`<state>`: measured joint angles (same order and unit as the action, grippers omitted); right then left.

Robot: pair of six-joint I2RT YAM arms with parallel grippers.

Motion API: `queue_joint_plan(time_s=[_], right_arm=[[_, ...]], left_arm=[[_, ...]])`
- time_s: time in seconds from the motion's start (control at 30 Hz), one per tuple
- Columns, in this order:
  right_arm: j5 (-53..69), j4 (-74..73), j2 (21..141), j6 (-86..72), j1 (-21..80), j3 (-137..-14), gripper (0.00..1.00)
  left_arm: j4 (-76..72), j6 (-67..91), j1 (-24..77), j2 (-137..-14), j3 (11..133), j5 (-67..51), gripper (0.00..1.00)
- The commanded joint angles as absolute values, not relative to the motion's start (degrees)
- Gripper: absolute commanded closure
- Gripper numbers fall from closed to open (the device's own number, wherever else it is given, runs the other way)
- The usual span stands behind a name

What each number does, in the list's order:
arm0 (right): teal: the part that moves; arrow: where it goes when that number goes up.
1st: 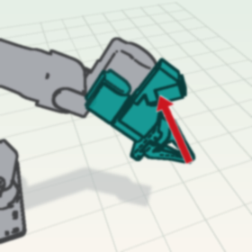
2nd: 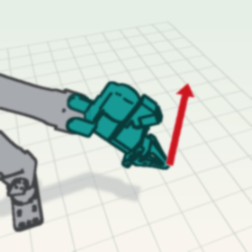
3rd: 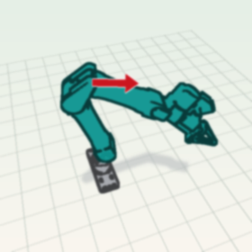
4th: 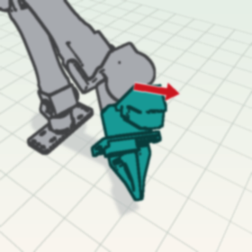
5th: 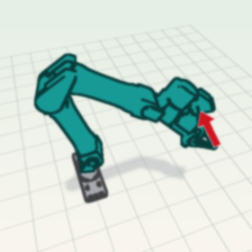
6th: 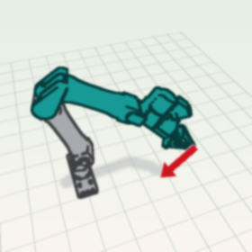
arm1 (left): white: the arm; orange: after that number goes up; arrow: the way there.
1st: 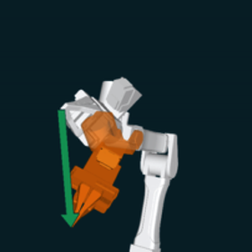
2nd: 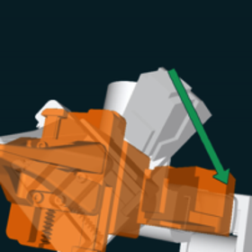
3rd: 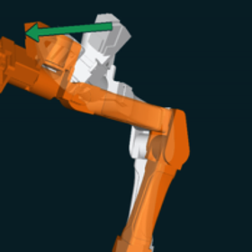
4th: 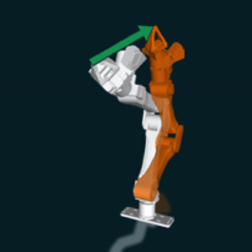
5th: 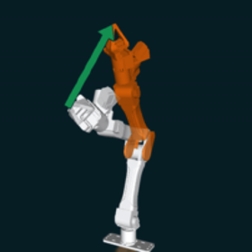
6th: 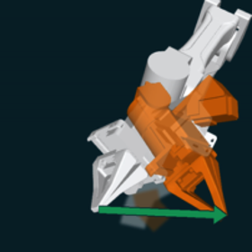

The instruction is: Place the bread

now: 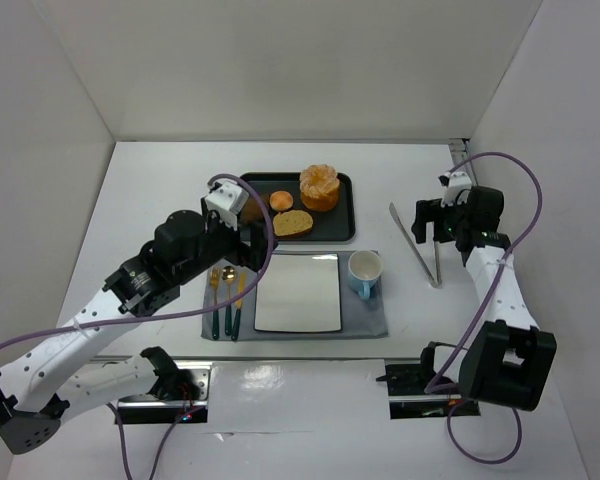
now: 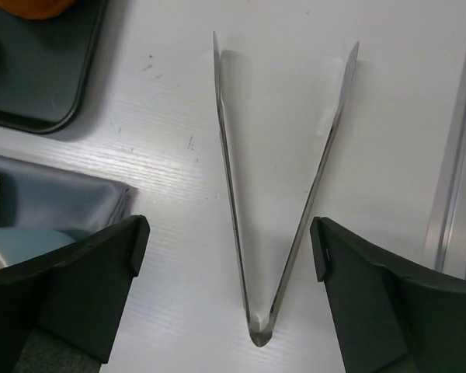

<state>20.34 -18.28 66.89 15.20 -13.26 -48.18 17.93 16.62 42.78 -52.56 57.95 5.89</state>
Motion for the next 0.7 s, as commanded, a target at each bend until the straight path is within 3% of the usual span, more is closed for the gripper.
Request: queue_joint_plan(time_s=[0.0,0.67], right_arm=[[20.83,-18.72,70.74,18.72,-12.83,-49.31,0.00],[9.23,-16.17,83.32,20.04,-7.74,-49.92,0.00]], left_arm=[[14.94,16.70,43.77,-52.29,57.48,6.86,0.01],[14.94,17.23,44.82,-50.71,57.48,6.33,0.01]])
